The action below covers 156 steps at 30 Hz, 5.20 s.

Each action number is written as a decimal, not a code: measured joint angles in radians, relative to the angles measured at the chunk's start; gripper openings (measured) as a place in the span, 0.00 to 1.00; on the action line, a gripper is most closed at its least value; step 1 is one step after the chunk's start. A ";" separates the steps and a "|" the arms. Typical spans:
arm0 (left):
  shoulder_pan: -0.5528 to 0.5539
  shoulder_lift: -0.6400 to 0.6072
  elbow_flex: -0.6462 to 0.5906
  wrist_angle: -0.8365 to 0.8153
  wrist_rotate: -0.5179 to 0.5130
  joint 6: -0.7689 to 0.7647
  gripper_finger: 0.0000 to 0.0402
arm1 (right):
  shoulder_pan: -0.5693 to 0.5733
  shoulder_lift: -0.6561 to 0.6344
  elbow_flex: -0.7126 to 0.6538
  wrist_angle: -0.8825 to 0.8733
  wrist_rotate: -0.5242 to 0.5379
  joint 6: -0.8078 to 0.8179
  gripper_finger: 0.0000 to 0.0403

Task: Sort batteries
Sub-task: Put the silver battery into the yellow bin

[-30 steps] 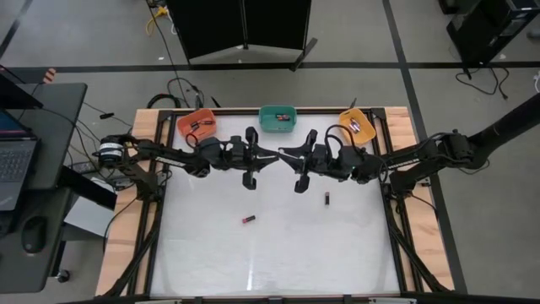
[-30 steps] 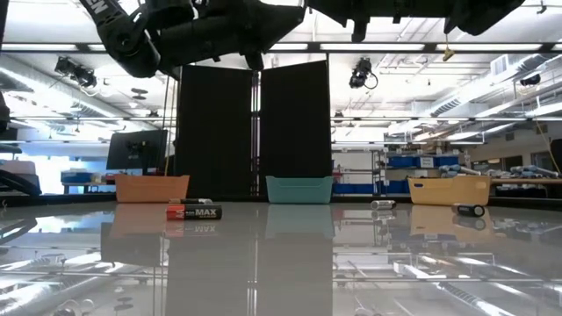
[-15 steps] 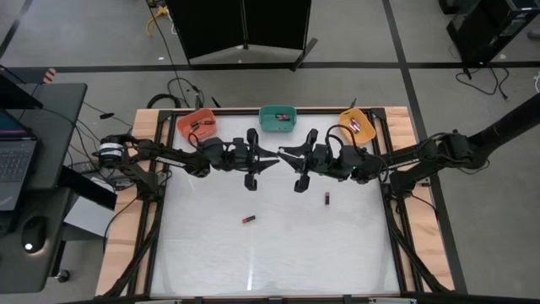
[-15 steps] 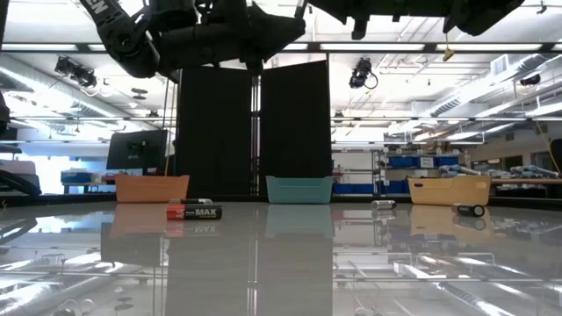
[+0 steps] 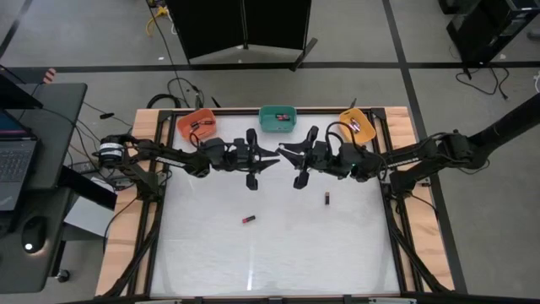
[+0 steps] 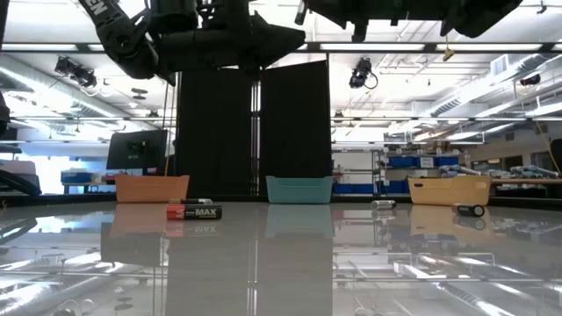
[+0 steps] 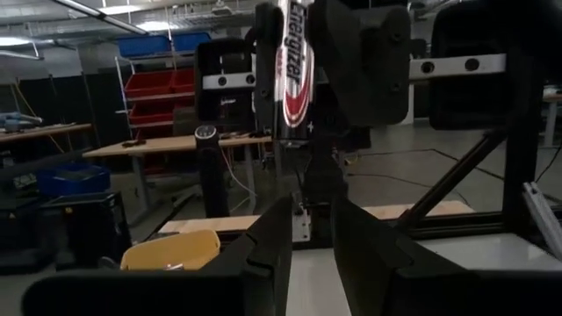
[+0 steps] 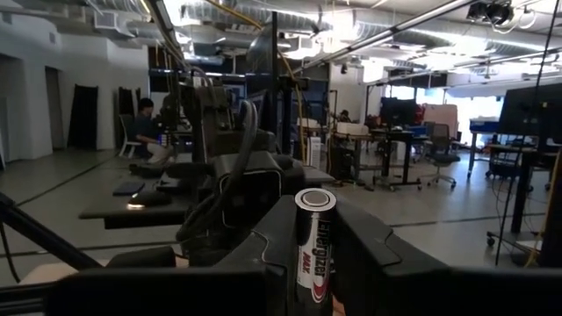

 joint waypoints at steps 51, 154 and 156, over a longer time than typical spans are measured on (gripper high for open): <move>-0.005 -0.114 -0.278 0.064 -0.187 0.103 0.04 | -0.751 -0.004 0.116 -1.504 0.129 0.205 0.16; 0.043 -0.113 -0.278 -0.130 -0.168 0.057 0.04 | -0.319 0.146 0.008 -1.191 -0.339 -0.116 0.48; 0.043 -0.113 -0.278 -0.140 -0.168 0.057 0.04 | -0.315 0.166 0.018 -1.205 -0.320 -0.152 0.49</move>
